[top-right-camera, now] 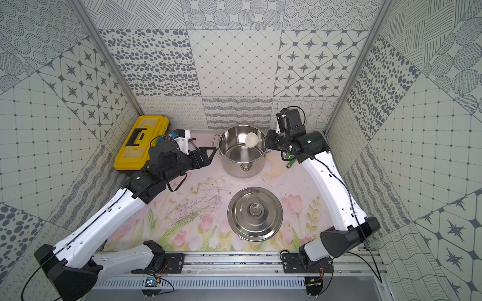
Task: Stir the soup with a spoon
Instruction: Place the spoon at the center of the board.
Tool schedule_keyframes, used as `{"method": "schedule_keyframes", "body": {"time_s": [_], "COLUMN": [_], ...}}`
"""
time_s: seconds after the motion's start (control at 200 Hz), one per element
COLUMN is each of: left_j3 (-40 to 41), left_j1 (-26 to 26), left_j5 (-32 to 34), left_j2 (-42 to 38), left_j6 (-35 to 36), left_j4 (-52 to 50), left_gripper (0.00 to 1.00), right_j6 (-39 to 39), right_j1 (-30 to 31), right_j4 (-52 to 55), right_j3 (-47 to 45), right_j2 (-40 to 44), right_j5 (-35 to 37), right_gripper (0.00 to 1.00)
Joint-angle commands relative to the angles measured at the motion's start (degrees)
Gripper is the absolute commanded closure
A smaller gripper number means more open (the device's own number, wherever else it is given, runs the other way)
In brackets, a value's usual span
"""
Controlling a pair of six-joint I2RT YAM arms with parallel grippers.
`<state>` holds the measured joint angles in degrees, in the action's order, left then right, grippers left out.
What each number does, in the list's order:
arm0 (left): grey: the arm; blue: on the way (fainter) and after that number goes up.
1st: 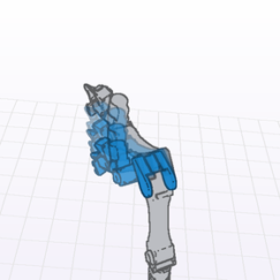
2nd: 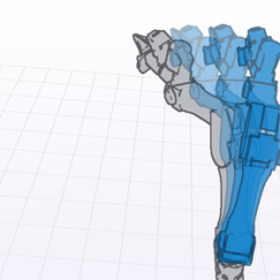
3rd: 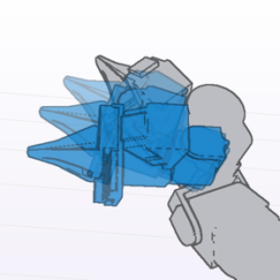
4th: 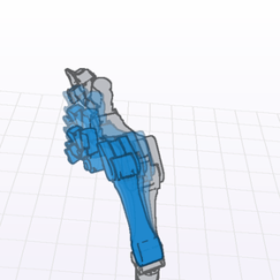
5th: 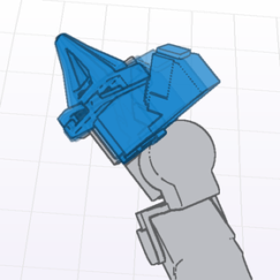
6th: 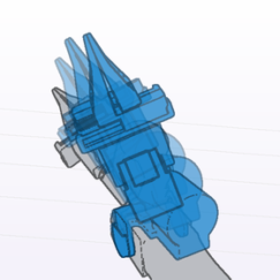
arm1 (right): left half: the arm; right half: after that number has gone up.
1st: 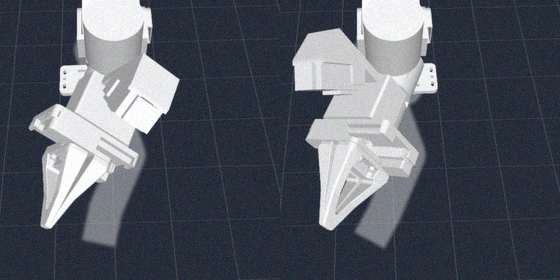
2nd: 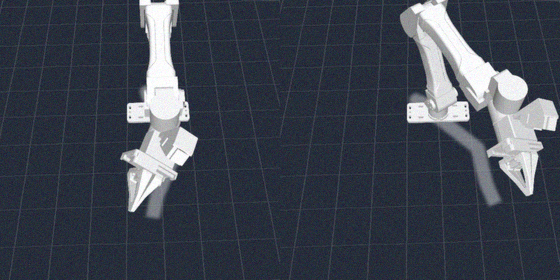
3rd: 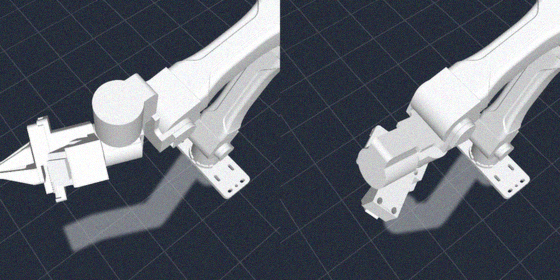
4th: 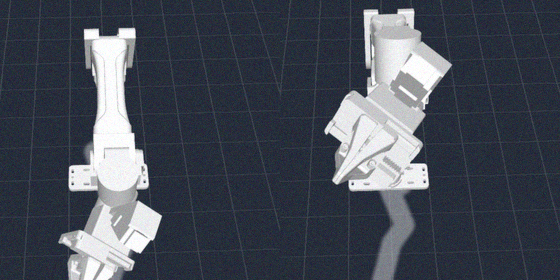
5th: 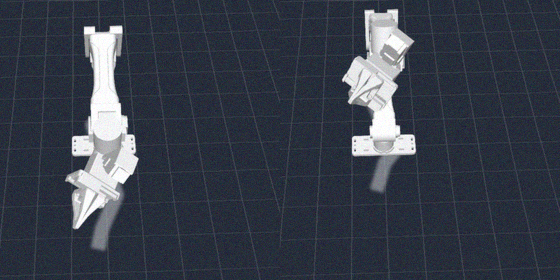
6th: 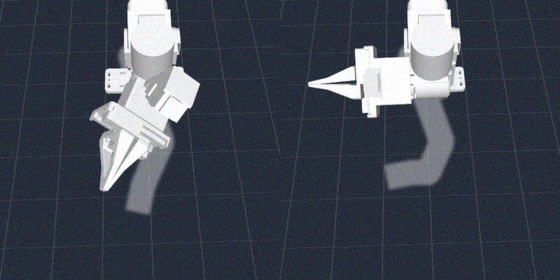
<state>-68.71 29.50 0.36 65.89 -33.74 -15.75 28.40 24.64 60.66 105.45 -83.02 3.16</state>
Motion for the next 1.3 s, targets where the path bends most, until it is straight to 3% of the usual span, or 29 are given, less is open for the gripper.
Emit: {"method": "schedule_keyframes", "body": {"time_s": [0.0,0.145,0.37,0.46,0.605,0.71,0.865,0.95,1.296], "left_j3": [-1.7,-2.4,-3.0,-4.0,-6.0,-6.4,-6.3,-5.6,-2.4], "left_j1": [0.1,0.1,0.0,0.0,0.0,0.0,0.1,0.1,0.4], "left_j5": [-1.0,-1.0,0.6,1.5,2.5,3.3,3.7,4.0,4.8], "left_j2": [0.8,1.4,-0.3,-1.3,-2.2,-3.0,-4.0,-5.2,-10.4], "left_j6": [2.3,2.1,1.5,1.3,0.5,-1.1,-3.7,-5.0,-8.1], "left_j4": [3.7,5.3,5.6,5.5,4.4,3.9,1.8,0.9,-2.2], "left_gripper": [0.01,0.01,0.0,0.0,0.01,0.0,0.0,0.0,0.01], "right_j6": [1.2,2.8,11.1,13.5,16.0,20.4,34.7,41.4,53.1], "right_j1": [-0.2,-1.4,-0.5,4.5,14.7,20.6,23.6,26.3,31.6], "right_j4": [-4.6,-8.1,-23.7,-29.1,-37.1,-48.7,-69.8,-80.2,-92.4], "right_j3": [-2.9,-10.1,-28.7,-33.9,-37.7,-42.1,-51.1,-55.6,-46.4], "right_j2": [5.4,13.1,22.0,22.2,17.1,12.3,3.2,-0.6,-23.3], "right_j5": [-1.2,-3.0,-22.0,-23.3,-18.7,-10.1,-1.3,7.7,15.3], "right_gripper": [1.0,1.0,1.0,1.0,1.0,1.0,1.0,1.0,1.0]}}
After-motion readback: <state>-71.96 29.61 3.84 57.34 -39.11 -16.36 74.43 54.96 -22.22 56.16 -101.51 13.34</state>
